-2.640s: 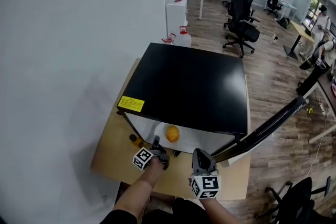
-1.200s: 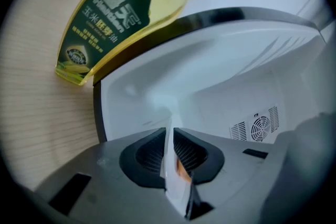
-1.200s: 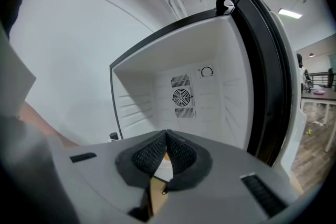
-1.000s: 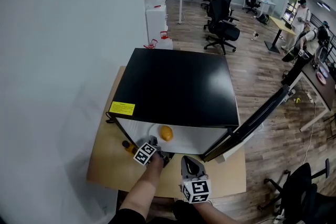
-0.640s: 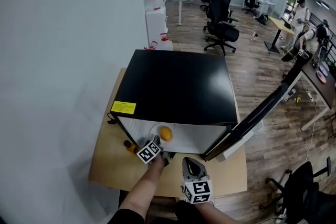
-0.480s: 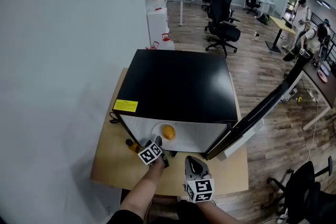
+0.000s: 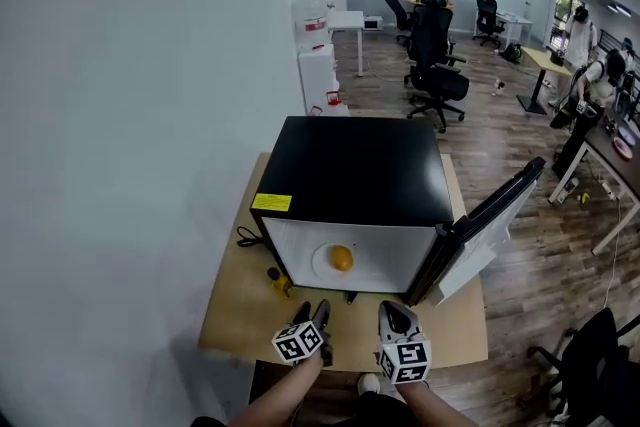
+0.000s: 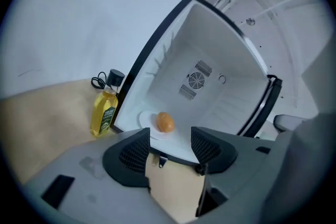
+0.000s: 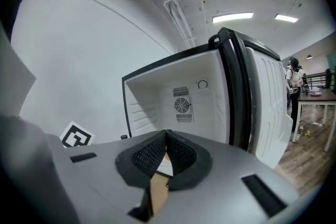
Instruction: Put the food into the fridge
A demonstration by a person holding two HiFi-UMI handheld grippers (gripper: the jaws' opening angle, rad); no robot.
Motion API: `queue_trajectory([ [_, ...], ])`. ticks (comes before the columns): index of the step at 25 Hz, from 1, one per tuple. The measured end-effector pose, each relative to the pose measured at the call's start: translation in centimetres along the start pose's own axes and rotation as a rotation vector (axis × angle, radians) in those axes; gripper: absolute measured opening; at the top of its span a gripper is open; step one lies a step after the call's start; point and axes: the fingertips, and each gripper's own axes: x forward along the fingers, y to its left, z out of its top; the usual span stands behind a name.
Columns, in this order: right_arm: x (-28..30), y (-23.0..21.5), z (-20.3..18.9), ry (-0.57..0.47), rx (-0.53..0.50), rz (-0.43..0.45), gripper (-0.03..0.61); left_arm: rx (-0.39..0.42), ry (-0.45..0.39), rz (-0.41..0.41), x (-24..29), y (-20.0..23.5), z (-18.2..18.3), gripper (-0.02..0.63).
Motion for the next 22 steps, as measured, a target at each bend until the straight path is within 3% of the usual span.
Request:
queue_trajectory([
  [4,-3.2,2.0,1.4,-0.037,-0.009,0.017,0.06,-0.027,-0.014,-0.093,-7.5,-3.2,-0.3,0.232],
  [7,-6.5,4.4,1.9,-0.052,-0.019,0.031,0.06,-0.037,0.0,-0.138,-14.2,-5.6,-0.6,0.11],
  [10,-10.4,6.6,1.9,-0.051,-0.027,0.034,0.06,-0.065,-0.027,-0.19,-20.3,-7.6,-0.5,0.033],
  [12,-12.9,8.1,1.7,-0.046,-0.031,0.035,0.06,-0.017,-0.065,-0.223,-23.7,-8.7,-0.3,0.021],
  [15,-16.8,10.3,1.1,-0.028,-0.063,0.05,0.06,0.138,-0.128,-0.247,-28.7,-10.4,-0.5,0.015],
  [17,-19.2,11.9,0.7,-0.017,-0.08,0.066,0.06,0.194,-0.156,-0.254,-31.5,-11.1,-0.8,0.015],
  [22,-23.7,14.0,0.1,-0.016,-0.084,0.07,0.06,0.169,-0.154,-0.237,-35.5,-10.4,-2.5,0.015],
])
